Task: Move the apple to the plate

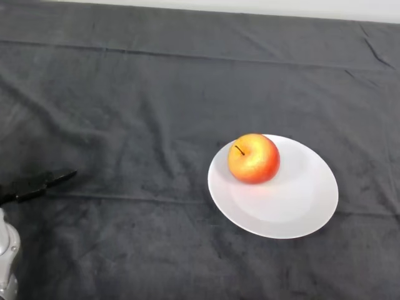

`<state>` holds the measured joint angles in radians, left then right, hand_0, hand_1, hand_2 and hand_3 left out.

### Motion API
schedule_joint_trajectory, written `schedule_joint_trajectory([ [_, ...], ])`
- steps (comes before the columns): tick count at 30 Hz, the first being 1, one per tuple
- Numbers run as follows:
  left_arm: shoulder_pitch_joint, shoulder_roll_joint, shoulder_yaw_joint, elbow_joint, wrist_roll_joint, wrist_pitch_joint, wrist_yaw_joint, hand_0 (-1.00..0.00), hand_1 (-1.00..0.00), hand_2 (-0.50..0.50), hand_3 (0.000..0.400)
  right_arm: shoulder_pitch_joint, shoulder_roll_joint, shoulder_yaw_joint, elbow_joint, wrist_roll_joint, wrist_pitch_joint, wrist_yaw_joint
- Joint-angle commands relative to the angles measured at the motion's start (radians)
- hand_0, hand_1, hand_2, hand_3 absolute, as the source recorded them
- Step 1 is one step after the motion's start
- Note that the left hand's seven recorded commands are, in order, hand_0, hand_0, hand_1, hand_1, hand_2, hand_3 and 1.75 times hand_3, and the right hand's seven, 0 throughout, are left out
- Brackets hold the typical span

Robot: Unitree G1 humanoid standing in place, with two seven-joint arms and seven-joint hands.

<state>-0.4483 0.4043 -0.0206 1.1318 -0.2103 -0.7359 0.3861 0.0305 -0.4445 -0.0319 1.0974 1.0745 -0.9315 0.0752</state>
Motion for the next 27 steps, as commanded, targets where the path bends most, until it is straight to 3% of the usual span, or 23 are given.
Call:
schedule_joint_trajectory([
  [1,0.011,-0.015,0.015,0.034,0.014,-0.015,0.005,0.00,0.00,0.00,0.000,0.090,0.168,0.0627,0.093,-0.0023,0.135,-0.0046],
  [27,-0.003,-0.008,0.050,0.089,0.072,0.017,-0.001,0.00,0.00,0.00,0.000,0.089,0.168,0.0644,0.095,0.0006,0.134,-0.0030],
])
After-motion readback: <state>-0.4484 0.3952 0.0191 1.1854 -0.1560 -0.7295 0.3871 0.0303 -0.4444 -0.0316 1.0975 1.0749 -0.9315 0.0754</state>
